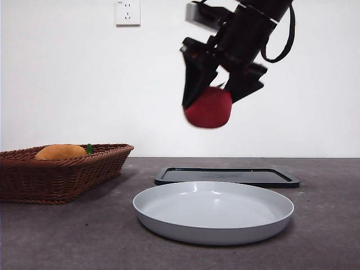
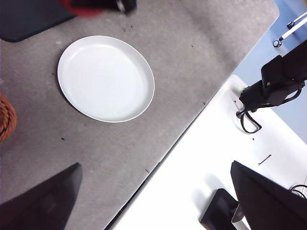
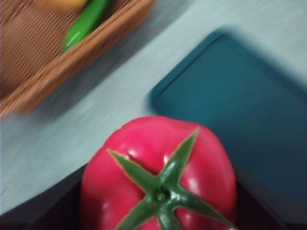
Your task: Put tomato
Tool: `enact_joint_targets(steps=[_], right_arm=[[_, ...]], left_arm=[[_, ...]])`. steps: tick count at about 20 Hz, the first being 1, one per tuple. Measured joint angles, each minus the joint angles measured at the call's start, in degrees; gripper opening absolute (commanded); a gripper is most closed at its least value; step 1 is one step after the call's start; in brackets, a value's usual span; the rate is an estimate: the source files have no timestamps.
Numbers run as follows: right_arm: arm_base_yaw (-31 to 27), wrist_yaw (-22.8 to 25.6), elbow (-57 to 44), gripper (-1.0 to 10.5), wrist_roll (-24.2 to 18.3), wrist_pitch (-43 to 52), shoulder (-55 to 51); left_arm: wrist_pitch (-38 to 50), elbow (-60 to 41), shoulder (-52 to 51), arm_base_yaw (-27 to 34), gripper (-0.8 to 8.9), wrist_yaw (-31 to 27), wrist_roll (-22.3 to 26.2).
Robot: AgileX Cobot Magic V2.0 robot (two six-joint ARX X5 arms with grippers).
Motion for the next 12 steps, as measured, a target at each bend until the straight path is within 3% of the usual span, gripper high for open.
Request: enact_joint_targets(steps=[5,12], right_arm=[[-6.6,0.6,7.9,2.4,0.0,2.1,7.4],[-9.1,0.6,17.5,2.4,-0.1,2.1,22.1]], left_arm=[[0.0,0.0,0.0,0.0,4.95,0.0,0.0],[-0.3,0.0,0.0,0.0,4.95,0.0,0.0]])
